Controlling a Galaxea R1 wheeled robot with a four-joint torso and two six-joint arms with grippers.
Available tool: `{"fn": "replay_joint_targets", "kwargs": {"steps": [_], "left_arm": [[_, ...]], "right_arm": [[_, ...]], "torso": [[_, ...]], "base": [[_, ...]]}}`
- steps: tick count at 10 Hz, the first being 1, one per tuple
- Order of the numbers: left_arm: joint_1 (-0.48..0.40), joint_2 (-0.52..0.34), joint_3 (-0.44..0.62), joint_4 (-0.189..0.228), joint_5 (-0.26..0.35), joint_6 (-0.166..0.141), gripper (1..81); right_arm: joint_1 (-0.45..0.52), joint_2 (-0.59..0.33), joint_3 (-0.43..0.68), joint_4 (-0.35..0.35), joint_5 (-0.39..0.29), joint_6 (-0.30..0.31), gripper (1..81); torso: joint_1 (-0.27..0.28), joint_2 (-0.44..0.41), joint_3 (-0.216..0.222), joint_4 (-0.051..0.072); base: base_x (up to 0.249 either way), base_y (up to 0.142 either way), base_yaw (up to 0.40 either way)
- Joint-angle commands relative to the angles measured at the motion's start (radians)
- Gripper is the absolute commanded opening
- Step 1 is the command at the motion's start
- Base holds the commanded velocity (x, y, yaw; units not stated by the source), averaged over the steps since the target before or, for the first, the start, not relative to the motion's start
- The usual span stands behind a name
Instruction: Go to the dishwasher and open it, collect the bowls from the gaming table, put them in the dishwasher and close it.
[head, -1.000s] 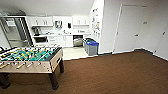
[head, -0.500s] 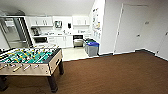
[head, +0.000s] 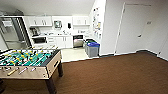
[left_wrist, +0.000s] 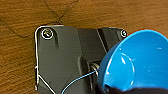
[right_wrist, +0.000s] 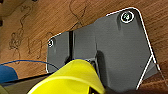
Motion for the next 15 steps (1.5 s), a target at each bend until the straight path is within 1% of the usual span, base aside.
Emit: {"fn": "replay_joint_targets", "kwargs": {"steps": [1, 15], "left_arm": [[-0.033, -0.015, 0.005, 0.012, 0.029, 0.003, 1.0], [-0.033, -0.014, 0.005, 0.01, 0.029, 0.003, 1.0]], "right_arm": [[0.039, -0.02, 0.006, -0.013, -0.031, -0.002, 1.0], [0.039, -0.016, 0.003, -0.011, -0.031, -0.002, 1.0]], "torso": [[0.0, 0.0, 0.0, 0.0], [0.0, 0.001, 0.0, 0.0]], "base": [[0.173, 0.0, 0.0], [0.174, 0.0, 0.0]]}}
